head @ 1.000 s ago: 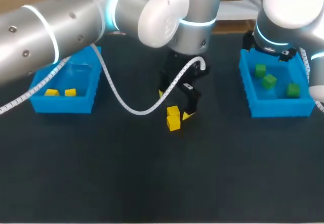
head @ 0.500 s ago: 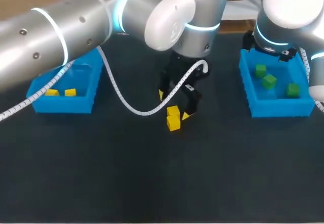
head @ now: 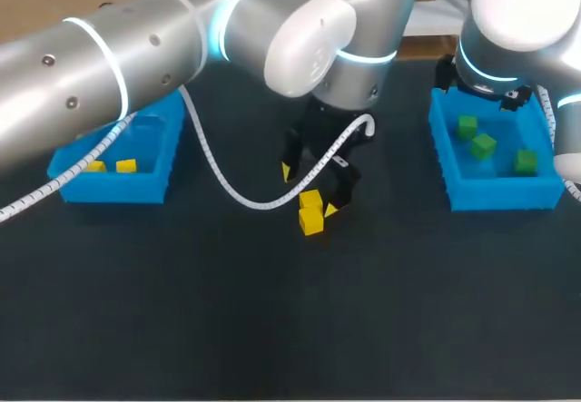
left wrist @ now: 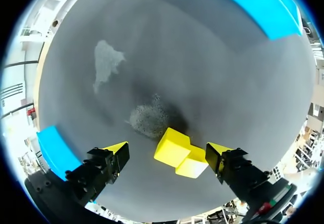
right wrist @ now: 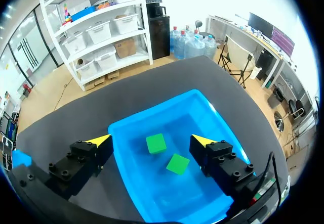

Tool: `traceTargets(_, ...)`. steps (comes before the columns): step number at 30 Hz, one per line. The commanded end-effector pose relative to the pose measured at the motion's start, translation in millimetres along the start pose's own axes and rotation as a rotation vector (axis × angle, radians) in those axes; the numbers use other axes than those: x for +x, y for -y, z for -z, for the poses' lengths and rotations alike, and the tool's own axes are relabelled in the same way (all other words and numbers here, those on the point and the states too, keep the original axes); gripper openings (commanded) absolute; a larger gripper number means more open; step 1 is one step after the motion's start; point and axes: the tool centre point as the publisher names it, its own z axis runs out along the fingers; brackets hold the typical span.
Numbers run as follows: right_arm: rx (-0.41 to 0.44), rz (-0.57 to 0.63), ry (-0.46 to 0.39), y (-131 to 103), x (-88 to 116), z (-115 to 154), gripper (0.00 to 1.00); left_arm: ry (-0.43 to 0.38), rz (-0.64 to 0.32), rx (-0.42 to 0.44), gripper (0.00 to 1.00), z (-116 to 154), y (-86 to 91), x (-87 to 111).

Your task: Put the green cubes in the right bin and the yellow cubes in the left bin.

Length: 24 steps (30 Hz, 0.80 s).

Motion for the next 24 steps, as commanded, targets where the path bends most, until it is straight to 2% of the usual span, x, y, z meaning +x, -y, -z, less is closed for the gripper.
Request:
traceTargets(1,-0.001,-0.001,0.004,0.5,0.9,-0.1,1.0,0.003,0.01,-0.012,1.0,0.1,-0.2,-2.1)
traceTargets(19,-0.001,-0.001,0.004,0.5,0.9,-0.1,1.0,0.013,0.076,-0.019,1.0,-6.8,-17.7,-7.6)
traceTargets(20,-0.001,-0.001,0.004,0.5,0.9,-0.1,1.0,0.014,0.076,-0.018,0.88,-6.8,-17.8,-7.8)
traceTargets(21,-0.001,-0.001,0.004,0.5,0.9,-0.1,1.0,0.016,0.075,-0.018,0.57,-6.8,-17.9,-7.9)
traceTargets(24,-0.001,-0.001,0.004,0.5,0.9,-0.1,1.0,0.02,0.069,-0.017,0.15,-8.8,-17.6,-9.7)
